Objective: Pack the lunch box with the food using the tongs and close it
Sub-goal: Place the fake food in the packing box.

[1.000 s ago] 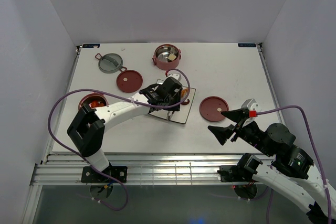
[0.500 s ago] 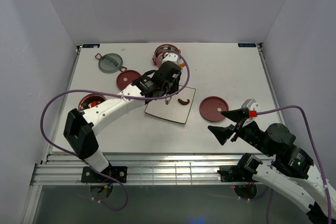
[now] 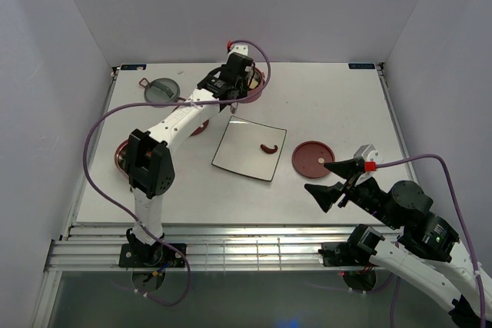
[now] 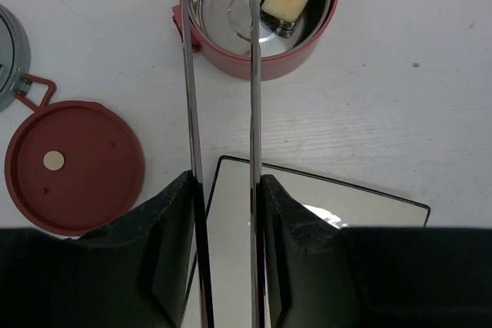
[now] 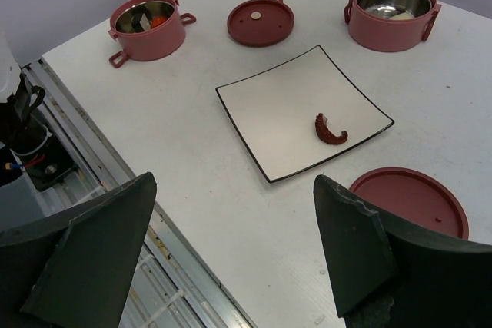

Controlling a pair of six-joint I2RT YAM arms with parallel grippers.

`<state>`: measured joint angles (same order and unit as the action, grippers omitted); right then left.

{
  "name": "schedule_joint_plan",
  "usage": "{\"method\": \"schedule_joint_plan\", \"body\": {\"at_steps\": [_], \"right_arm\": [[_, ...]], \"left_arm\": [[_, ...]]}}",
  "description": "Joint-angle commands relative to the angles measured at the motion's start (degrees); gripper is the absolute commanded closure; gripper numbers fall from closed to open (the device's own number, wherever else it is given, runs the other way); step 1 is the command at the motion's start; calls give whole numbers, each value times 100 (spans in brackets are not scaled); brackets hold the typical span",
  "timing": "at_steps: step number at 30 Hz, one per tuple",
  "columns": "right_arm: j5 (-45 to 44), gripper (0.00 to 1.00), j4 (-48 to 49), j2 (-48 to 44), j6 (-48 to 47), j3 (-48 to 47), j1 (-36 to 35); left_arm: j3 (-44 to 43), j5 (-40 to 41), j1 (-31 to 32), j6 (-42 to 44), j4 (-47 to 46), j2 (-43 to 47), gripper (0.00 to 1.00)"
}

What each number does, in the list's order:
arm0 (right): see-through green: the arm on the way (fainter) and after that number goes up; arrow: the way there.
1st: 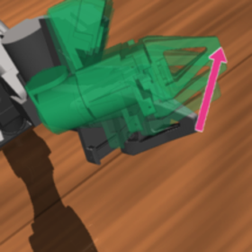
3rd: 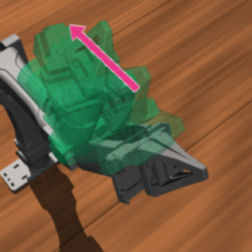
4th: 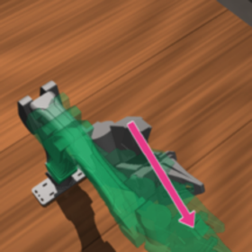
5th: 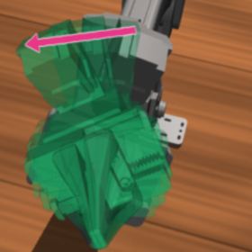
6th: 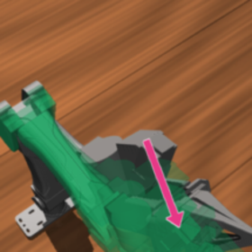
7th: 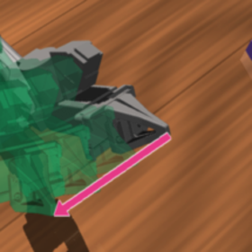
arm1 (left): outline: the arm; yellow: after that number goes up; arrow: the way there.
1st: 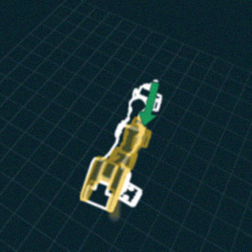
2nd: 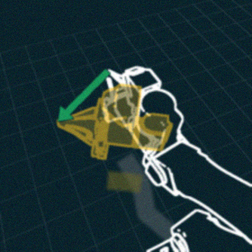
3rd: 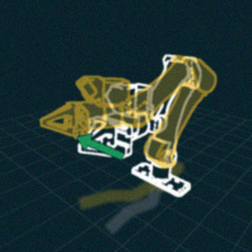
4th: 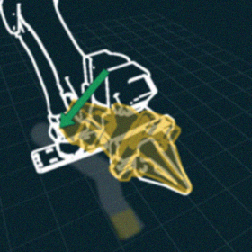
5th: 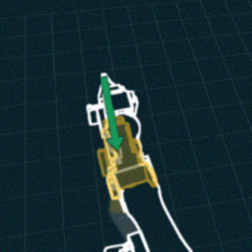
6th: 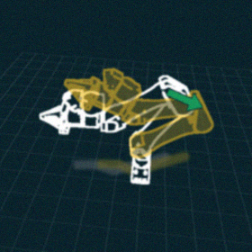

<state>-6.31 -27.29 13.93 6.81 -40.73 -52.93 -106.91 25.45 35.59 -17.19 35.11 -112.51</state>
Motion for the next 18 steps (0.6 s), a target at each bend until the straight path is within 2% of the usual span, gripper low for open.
{"method": "schedule_joint_plan", "body": {"at_steps": [1, 7, 18], "right_arm": [[-99, 11, 101, -40, -83, -172, -34], [-143, 12, 92, -31, -92, -181, -51], [-187, 12, 101, 4, -92, -172, -60]], "left_arm": [[-286, -172, -96, 330, -214, -113, 80], [-488, -330, -307, 480, -374, -499, 80], [-559, -647, -430, 576, -497, -948, 73]]}}
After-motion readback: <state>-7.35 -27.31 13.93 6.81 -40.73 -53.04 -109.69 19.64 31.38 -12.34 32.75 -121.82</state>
